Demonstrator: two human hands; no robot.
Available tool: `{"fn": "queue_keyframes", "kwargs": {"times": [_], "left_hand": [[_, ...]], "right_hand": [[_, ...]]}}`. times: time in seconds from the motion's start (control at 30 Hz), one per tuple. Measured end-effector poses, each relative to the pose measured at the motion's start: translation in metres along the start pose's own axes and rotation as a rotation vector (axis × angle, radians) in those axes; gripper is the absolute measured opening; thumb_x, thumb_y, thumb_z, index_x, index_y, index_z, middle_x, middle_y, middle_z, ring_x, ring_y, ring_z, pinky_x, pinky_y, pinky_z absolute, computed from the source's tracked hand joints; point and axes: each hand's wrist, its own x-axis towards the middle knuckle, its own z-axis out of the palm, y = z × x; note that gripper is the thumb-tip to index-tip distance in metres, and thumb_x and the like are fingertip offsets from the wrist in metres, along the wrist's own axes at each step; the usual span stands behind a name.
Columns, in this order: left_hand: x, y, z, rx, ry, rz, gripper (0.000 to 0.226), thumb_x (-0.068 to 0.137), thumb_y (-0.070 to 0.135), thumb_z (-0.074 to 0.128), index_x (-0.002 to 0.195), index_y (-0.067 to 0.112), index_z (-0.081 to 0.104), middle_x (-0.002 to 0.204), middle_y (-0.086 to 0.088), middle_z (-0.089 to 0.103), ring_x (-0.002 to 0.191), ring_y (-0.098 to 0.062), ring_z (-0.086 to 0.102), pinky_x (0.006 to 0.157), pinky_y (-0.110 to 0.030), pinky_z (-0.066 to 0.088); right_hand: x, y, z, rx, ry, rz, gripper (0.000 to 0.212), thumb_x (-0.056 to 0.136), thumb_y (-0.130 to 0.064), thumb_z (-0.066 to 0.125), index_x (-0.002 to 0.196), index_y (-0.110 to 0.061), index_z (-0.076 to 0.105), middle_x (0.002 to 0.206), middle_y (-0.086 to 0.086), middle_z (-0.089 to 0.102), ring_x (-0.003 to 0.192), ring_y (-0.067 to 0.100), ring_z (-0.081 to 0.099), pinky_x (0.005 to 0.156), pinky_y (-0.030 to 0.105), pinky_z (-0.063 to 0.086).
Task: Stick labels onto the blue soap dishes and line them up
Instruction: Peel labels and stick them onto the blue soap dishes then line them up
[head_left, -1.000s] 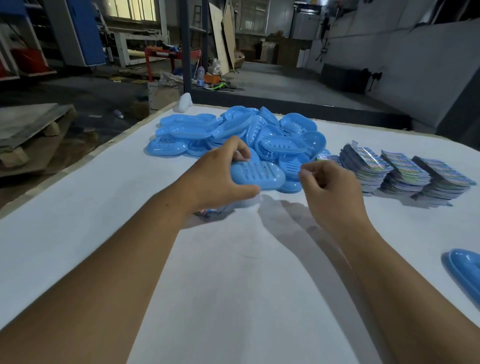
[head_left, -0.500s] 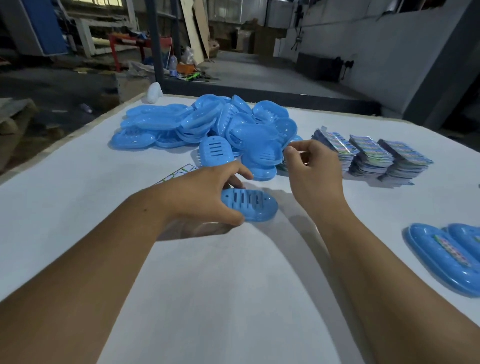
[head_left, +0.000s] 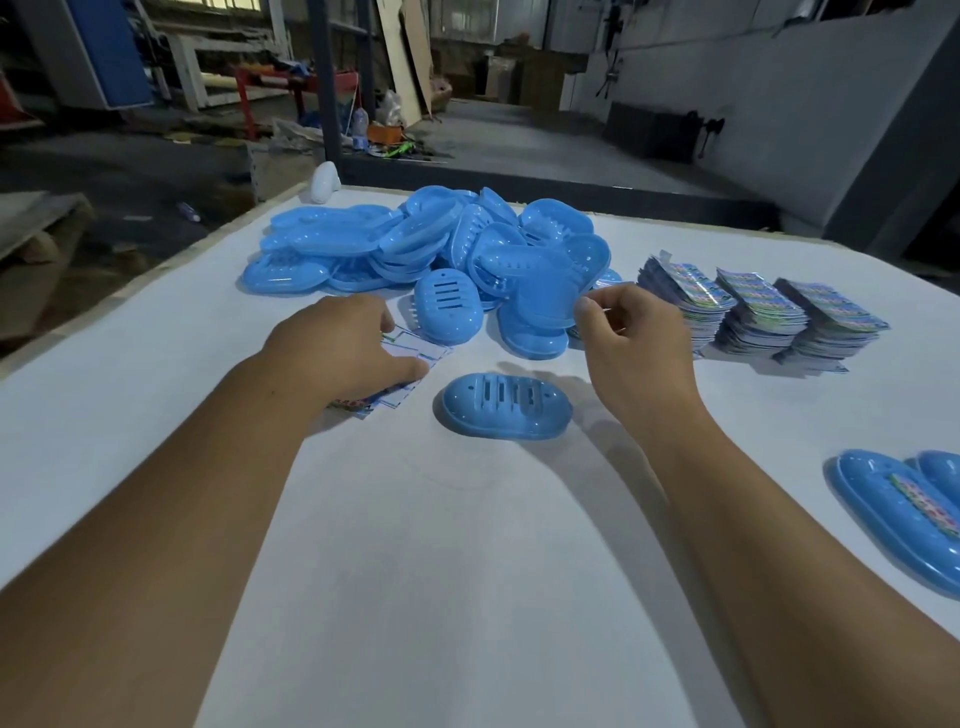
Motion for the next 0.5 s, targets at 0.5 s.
{"fn": "queue_keyframes", "kwargs": {"times": [0.5], "left_hand": [[-0.0068, 0.0094, -0.0061, -0.202, 0.163, 0.009, 0.04, 0.079, 0.027, 0.083, 0.114, 0.03, 0.065, 0.111, 0.004, 0.068, 0.099, -0.017, 0.063, 0.086, -0.035, 0.054]], "right_hand": [[-0.0024, -0.0007, 0.0005, 0.013, -0.006, -0.017, 0.011, 0.094, -0.032, 0.061, 0.087, -0.029, 0.068, 0.076, -0.016, 0.067, 0.068, 0.0, 0.059, 0.065, 0.021, 0.042]]}}
